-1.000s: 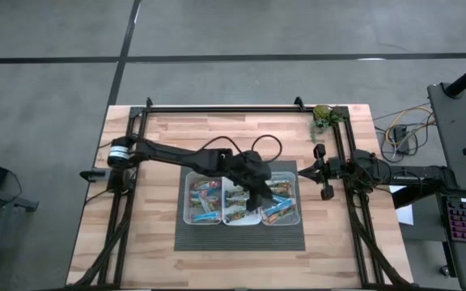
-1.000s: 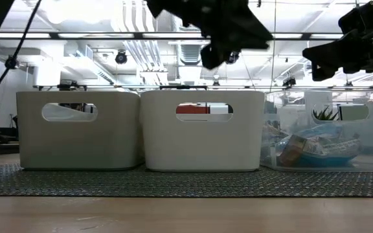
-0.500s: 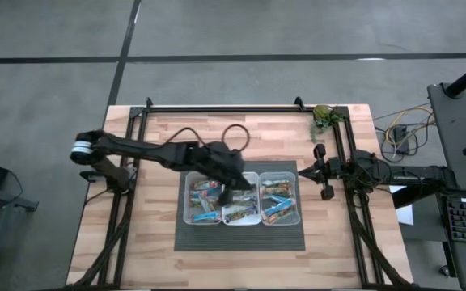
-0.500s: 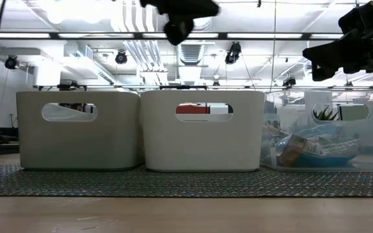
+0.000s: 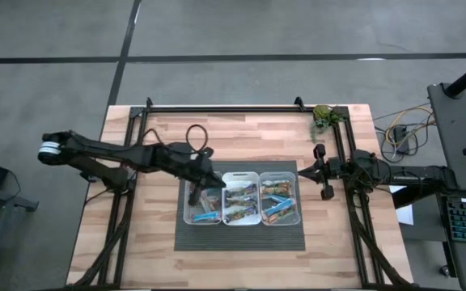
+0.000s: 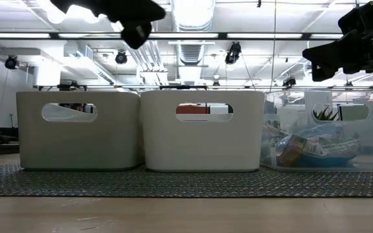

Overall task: Pick and place Granola Bars by type
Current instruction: Return to Home Position

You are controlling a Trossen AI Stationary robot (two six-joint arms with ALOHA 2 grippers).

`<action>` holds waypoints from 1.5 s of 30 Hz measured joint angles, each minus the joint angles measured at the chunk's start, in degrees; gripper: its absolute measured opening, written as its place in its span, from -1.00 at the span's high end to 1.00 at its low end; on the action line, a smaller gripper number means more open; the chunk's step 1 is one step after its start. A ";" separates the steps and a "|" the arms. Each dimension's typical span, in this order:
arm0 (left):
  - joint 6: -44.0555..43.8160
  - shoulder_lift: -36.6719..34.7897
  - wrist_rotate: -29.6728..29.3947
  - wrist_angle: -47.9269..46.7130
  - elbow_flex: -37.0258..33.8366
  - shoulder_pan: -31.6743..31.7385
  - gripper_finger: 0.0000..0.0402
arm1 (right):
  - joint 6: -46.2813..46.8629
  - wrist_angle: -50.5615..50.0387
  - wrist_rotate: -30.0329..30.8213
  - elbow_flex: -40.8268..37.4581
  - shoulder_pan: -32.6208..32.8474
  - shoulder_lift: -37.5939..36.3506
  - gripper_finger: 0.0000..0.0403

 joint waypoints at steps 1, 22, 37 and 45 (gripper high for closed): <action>1.22 -1.24 0.00 -0.04 -1.14 0.05 1.00 | 0.00 0.02 0.00 0.00 0.00 0.06 0.96; 2.30 -22.65 -0.98 7.22 -23.05 1.22 1.00 | 0.00 0.02 0.00 0.00 0.00 0.17 0.96; 6.54 -39.37 1.34 10.93 -32.68 1.20 1.00 | 0.00 0.02 0.00 0.00 -0.02 0.17 0.96; 5.55 -48.00 4.42 11.41 -38.94 1.14 1.00 | 0.00 0.04 0.02 0.00 0.00 0.17 0.96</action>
